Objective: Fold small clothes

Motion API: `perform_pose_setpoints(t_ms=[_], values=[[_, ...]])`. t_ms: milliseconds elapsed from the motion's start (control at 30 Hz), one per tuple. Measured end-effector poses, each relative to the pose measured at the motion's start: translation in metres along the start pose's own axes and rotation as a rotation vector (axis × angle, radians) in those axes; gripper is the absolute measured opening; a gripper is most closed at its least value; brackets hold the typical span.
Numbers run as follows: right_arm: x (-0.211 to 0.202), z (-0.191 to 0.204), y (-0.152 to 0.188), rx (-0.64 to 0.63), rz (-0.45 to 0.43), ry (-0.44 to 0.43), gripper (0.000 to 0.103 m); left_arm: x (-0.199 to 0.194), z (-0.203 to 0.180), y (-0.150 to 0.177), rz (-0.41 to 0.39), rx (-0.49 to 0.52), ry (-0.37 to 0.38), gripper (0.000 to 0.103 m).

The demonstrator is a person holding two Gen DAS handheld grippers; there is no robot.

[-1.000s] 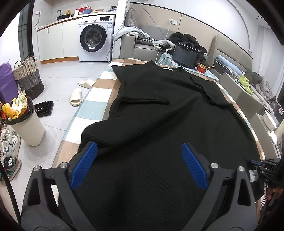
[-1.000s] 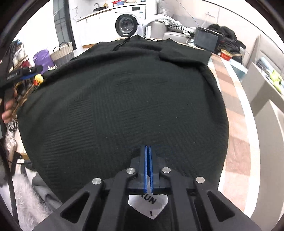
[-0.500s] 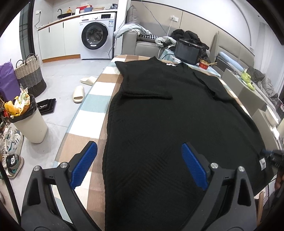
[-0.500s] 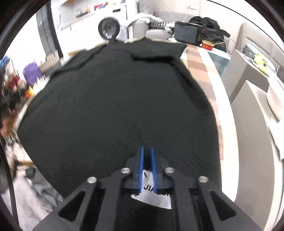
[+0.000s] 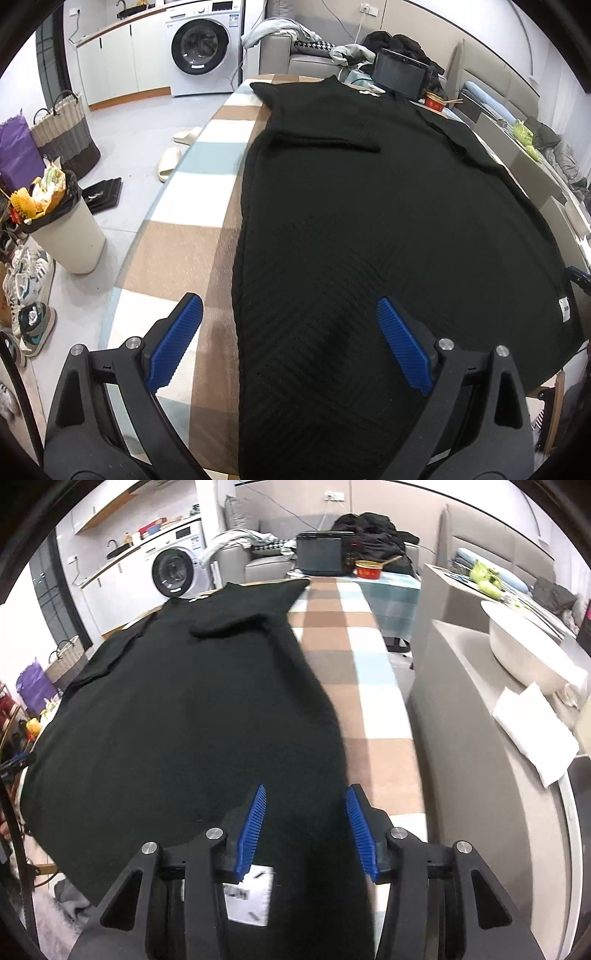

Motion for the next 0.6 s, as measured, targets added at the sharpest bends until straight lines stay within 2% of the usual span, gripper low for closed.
perform_pose_setpoints(t_ms=[100,267,300,333,367,400,433,600], values=[[0.006,-0.003,0.003,0.009,0.018,-0.004,0.047,0.007,0.003,0.003,0.003,-0.019,0.009,0.092],[0.014,-0.003,0.001,0.005,0.017,-0.003,0.047,0.015,0.003,0.008,0.001,-0.004,-0.013,0.078],[0.017,-0.004,0.0,0.01,0.026,-0.004,0.047,0.017,0.002,0.007,-0.002,0.012,-0.025,0.067],[0.018,-0.003,0.0,0.012,0.028,-0.004,0.047,0.017,0.001,0.007,-0.006,0.023,-0.028,0.05],[0.019,-0.003,0.0,0.012,0.026,-0.008,0.047,0.016,0.001,0.006,-0.01,0.031,-0.027,0.04],[0.02,-0.002,0.0,0.014,0.028,-0.016,0.047,0.015,0.001,0.006,-0.016,0.033,-0.017,0.018],[0.021,-0.001,-0.001,0.019,0.033,-0.027,0.047,0.014,0.002,0.005,-0.02,0.024,0.006,0.004],[0.02,0.006,-0.006,0.006,0.03,-0.058,0.047,0.006,0.022,-0.005,-0.069,-0.036,0.043,0.004]])
Point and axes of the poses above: each gripper's, at about its wrist camera, not at the fingertips, and x roughly the way its jaws point, z to its left, y to its underside, the point moved 4 cm from there along x, roughly the way its jaws point, and after that the axes turned 14 degrees about y, right-handed, at the moved point
